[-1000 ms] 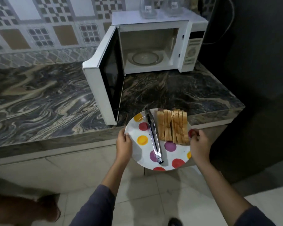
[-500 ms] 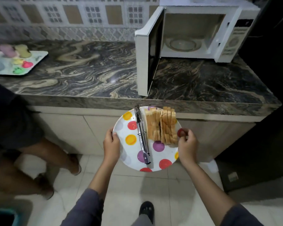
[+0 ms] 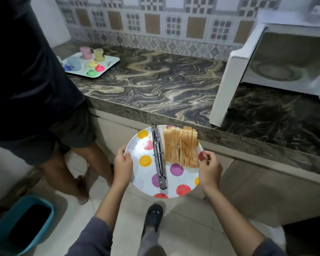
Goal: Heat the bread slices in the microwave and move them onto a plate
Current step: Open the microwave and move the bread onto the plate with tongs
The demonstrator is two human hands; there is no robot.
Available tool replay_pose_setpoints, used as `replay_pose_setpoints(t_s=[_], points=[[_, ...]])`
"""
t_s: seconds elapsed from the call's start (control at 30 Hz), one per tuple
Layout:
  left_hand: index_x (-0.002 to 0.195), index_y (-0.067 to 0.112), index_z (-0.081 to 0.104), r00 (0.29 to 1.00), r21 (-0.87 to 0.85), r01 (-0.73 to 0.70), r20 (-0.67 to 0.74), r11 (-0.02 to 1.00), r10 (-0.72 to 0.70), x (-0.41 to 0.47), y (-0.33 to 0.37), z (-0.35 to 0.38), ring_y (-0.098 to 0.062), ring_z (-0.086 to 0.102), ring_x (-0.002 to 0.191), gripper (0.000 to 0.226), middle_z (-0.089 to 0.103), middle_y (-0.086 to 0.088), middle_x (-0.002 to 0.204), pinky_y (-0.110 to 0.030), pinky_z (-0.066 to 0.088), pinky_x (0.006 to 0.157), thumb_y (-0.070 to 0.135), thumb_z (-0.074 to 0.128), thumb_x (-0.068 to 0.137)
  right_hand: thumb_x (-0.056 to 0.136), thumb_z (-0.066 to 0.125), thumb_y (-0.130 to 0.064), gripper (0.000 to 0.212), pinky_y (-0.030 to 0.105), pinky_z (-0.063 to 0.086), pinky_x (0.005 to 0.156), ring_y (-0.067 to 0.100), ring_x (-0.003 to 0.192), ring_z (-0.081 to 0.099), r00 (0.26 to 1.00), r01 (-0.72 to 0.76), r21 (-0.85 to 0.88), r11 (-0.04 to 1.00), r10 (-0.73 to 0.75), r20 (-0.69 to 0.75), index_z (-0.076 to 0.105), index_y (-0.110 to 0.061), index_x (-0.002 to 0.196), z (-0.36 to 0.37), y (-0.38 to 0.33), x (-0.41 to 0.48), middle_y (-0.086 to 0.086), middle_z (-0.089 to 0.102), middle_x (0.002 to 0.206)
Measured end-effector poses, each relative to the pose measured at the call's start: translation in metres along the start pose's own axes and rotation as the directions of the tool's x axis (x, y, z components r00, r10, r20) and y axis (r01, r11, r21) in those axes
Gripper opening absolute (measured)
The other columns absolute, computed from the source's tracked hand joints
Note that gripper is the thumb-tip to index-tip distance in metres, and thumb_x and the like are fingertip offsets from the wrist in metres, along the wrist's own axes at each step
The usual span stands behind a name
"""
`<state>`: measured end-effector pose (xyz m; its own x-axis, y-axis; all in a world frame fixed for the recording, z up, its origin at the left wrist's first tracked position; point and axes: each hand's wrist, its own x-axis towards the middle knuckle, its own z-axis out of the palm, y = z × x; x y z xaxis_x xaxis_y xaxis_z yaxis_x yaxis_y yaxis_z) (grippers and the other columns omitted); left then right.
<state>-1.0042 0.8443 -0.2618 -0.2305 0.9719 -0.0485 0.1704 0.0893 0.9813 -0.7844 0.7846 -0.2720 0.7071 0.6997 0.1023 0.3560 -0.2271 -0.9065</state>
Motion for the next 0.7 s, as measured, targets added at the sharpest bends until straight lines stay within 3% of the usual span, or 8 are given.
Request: replay_pose_setpoints(t_s=[0.13, 0.27, 0.4, 0.53, 0.7], points=[[0.105, 0.008, 0.054, 0.999, -0.01, -0.037, 0.027, 0.999, 0.037, 0.062, 0.013, 0.006, -0.022, 0.055, 0.087, 0.02, 0.059, -0.009, 0.096, -0.029, 0.043, 0.071, 0.003, 0.037, 0.094, 0.09, 0.046, 0.001, 0.018, 0.024, 0.034, 0.064, 0.02, 0.08, 0.053, 1.0, 0.022, 0.007, 1.0, -0.022, -0.01, 0.063, -0.002, 0.092, 0.041, -0.022, 0.038, 0.009, 0.062, 0.087], [0.097, 0.014, 0.054, 0.997, 0.009, -0.036, 0.074, 0.999, 0.035, 0.141, 0.03, 0.026, -0.017, 0.052, 0.074, 0.017, 0.058, -0.002, 0.08, -0.024, 0.041, 0.06, 0.005, 0.039, 0.093, 0.089, 0.045, 0.004, 0.019, 0.024, 0.031, 0.065, 0.021, 0.081, 0.051, 0.997, 0.039, -0.028, 0.999, -0.041, -0.072, 0.063, 0.002, 0.093, 0.082, -0.044, 0.092, 0.013, 0.062, 0.09], [0.097, 0.016, 0.052, 0.985, 0.027, -0.037, 0.171, 0.999, 0.032, 0.21, 0.051, 0.051, -0.012, 0.052, 0.072, 0.015, 0.058, 0.003, 0.081, -0.025, 0.041, 0.062, 0.006, 0.041, 0.093, 0.09, 0.045, 0.001, 0.019, 0.03, 0.038, 0.068, 0.032, 0.088, 0.058, 0.991, 0.001, -0.066, 0.998, -0.01, -0.13, 0.063, 0.002, 0.095, 0.121, -0.059, 0.148, 0.02, 0.065, 0.095], [0.088, 0.018, 0.056, 0.968, 0.07, -0.023, 0.252, 0.997, 0.005, 0.275, 0.058, 0.08, -0.018, 0.051, 0.067, 0.018, 0.059, -0.001, 0.076, -0.031, 0.04, 0.062, 0.005, 0.044, 0.09, 0.093, 0.044, -0.009, 0.021, 0.033, 0.043, 0.071, 0.033, 0.092, 0.059, 0.986, -0.079, -0.157, 0.984, 0.054, -0.159, 0.063, -0.003, 0.1, 0.15, -0.069, 0.194, 0.016, 0.066, 0.102], [0.095, 0.005, 0.062, 0.956, 0.099, -0.039, 0.294, 0.994, 0.008, 0.324, 0.056, 0.121, -0.016, 0.051, 0.065, 0.021, 0.061, -0.007, 0.078, -0.013, 0.039, 0.05, -0.002, 0.044, 0.086, 0.095, 0.042, -0.017, 0.02, 0.031, 0.038, 0.062, 0.028, 0.081, 0.056, 0.975, -0.19, -0.292, 0.938, 0.144, -0.171, 0.061, -0.01, 0.096, 0.167, -0.065, 0.241, 0.011, 0.065, 0.098]])
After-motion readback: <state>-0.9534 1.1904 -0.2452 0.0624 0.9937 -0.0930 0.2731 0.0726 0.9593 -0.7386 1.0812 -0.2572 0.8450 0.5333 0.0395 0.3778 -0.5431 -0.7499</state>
